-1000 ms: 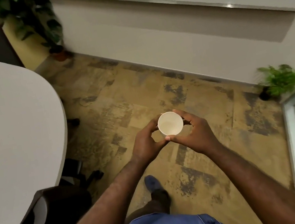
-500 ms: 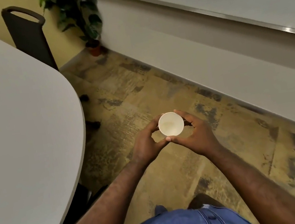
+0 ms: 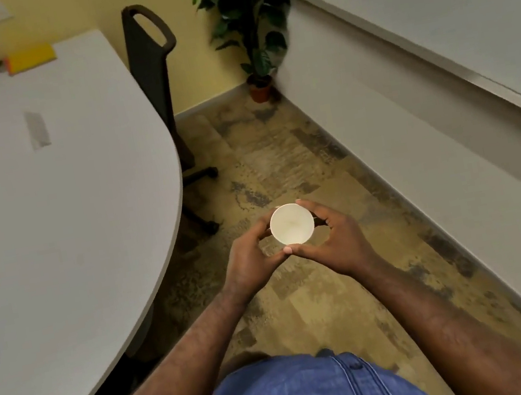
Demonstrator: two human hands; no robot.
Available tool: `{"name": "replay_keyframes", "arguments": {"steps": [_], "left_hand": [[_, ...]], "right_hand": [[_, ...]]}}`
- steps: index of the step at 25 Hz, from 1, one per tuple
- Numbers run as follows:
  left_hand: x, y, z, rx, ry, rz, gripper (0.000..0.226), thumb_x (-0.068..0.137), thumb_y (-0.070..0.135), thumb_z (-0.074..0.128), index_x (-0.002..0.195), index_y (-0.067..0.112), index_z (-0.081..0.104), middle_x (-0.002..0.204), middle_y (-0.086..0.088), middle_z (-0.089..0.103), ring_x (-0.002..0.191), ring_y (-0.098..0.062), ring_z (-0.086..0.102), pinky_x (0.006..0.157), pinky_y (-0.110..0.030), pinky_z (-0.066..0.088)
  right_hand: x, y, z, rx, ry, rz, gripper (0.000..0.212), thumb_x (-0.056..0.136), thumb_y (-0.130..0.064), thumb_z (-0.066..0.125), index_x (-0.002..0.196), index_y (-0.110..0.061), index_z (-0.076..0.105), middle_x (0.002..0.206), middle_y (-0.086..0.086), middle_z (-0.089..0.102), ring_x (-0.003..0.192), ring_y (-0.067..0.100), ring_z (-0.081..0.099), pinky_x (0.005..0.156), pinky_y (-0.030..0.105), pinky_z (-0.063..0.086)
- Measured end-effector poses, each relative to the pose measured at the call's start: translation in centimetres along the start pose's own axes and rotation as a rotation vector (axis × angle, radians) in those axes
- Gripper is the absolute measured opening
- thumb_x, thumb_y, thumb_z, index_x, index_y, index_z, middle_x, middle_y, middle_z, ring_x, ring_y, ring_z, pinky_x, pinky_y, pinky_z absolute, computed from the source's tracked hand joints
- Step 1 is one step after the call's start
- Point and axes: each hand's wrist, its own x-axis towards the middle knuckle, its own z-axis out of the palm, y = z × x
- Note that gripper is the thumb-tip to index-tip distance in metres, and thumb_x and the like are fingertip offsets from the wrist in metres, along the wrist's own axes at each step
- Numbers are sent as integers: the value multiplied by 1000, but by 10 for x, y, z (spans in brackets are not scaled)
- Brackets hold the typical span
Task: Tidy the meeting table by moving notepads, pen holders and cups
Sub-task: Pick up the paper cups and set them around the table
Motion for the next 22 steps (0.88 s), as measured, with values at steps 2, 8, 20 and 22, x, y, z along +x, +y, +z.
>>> {"name": "replay_keyframes", "arguments": {"steps": [2, 8, 20, 22], "left_hand": [[19, -4, 0, 10, 47, -61, 76, 71, 39, 80, 137, 41, 42, 121, 41, 49, 111, 19, 49, 92, -6, 42], [72, -35, -16, 46, 217, -199, 80, 69, 41, 82, 137, 42, 41, 127, 26, 55, 106, 21, 47, 90, -8, 42], [167, -133, -134, -16, 495, -390, 70, 73, 48, 77, 135, 41, 45, 134, 13, 57, 115, -7, 57, 94, -21, 49], [169, -143, -155, -29, 547, -405, 68, 73, 46, 78, 133, 40, 47, 132, 14, 58, 114, -7, 58, 96, -30, 52]], "right_hand": [[32, 7, -2, -3, -76, -41, 91, 57, -64, 81, 137, -34, 50, 128, -23, 57, 108, 0, 58, 88, 23, 53], [128, 12, 19, -23, -266, -133, 93, 57, -66, 80, 138, -35, 48, 130, -18, 58, 109, -2, 56, 87, 16, 49], [319, -45, 144, -29, -498, -279, 92, 54, -76, 73, 134, -36, 51, 129, -17, 60, 113, 5, 58, 90, 36, 55], [336, -58, 166, -53, -546, -313, 94, 57, -72, 76, 138, -33, 49, 135, -13, 58, 117, 8, 57, 93, 37, 54]]}}
